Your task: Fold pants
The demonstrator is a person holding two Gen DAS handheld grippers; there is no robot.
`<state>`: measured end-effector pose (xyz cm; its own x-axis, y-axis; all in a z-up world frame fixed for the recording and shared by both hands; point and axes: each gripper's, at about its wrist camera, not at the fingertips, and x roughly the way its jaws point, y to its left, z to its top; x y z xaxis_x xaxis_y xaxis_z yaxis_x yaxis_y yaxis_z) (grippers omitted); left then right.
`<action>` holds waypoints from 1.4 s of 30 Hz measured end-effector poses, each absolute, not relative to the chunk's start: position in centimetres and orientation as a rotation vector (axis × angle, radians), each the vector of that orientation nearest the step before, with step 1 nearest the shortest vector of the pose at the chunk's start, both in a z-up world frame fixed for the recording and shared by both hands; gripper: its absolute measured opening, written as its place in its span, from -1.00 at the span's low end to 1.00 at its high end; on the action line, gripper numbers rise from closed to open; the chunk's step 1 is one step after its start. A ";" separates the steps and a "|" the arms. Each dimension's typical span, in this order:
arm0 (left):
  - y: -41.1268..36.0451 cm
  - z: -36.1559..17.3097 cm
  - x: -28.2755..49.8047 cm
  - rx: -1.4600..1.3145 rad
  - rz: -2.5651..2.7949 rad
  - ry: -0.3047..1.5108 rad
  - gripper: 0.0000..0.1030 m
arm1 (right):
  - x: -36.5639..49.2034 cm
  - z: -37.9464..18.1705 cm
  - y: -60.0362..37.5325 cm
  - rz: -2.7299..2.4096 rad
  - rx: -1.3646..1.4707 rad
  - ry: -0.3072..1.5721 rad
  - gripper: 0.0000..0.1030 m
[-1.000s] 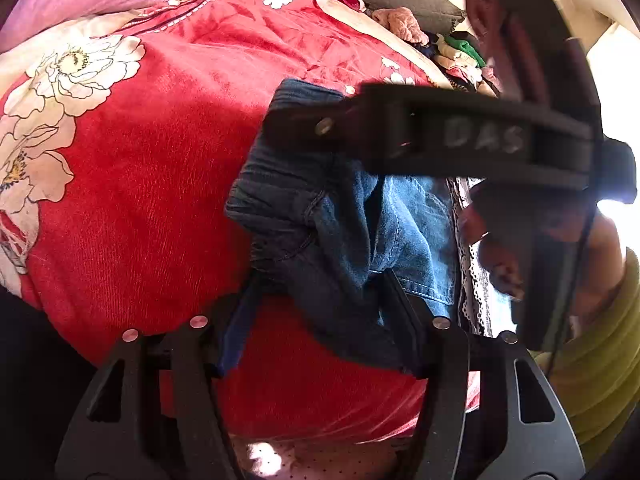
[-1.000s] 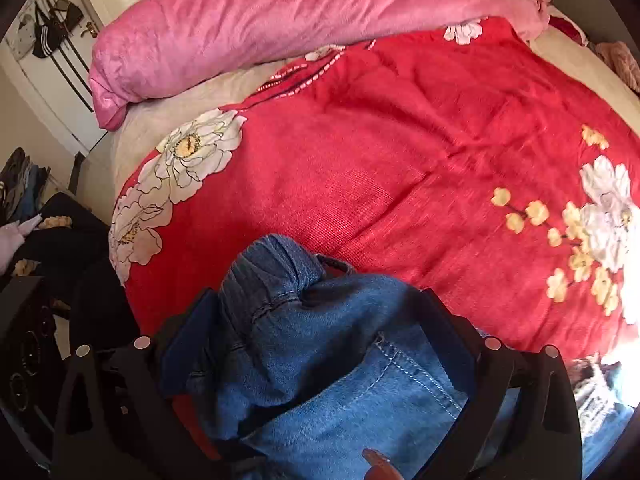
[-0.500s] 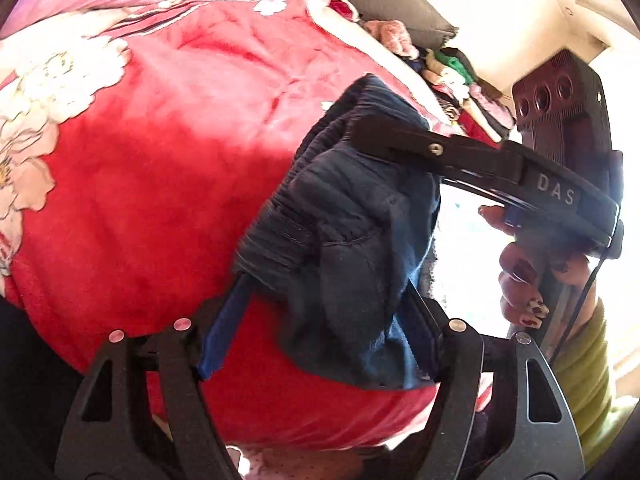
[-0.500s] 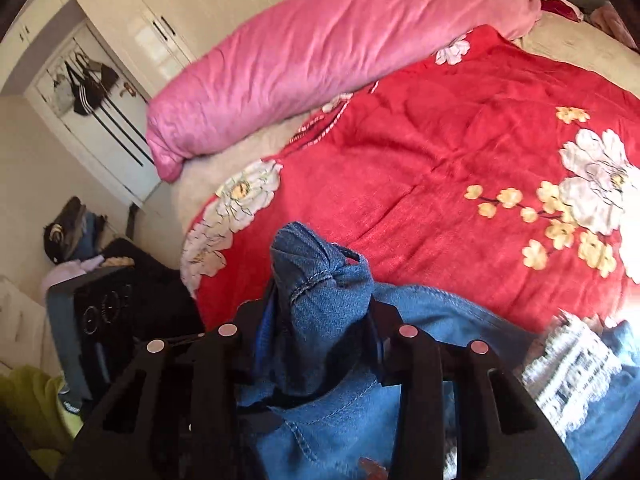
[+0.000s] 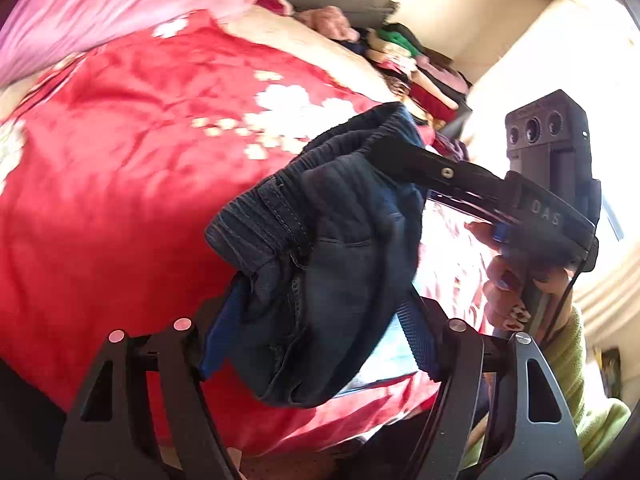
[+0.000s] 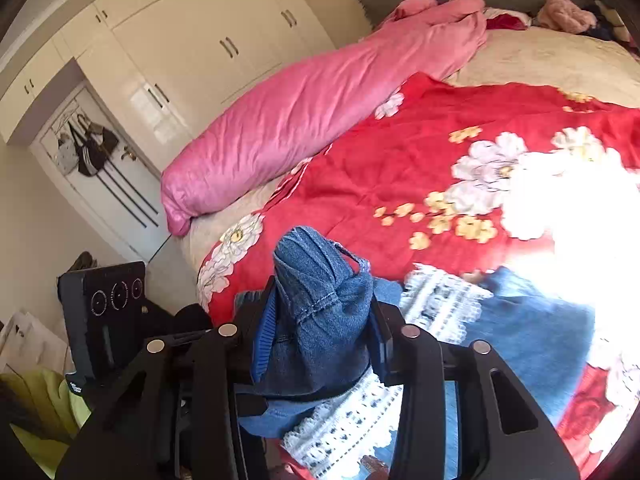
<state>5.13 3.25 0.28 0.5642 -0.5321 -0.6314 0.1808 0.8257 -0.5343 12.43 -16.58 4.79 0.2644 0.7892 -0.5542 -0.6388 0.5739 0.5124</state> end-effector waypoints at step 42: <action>-1.9 1.9 3.9 -0.055 -0.333 0.839 0.81 | 0.5 3.0 -26.7 0.556 0.081 0.756 0.81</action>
<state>3.87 -1.88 1.93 0.6198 -0.3106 -0.7206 0.2678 0.9469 -0.1778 0.48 -26.74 3.03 0.5910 0.5057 -0.6284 -0.4490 0.8535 0.2645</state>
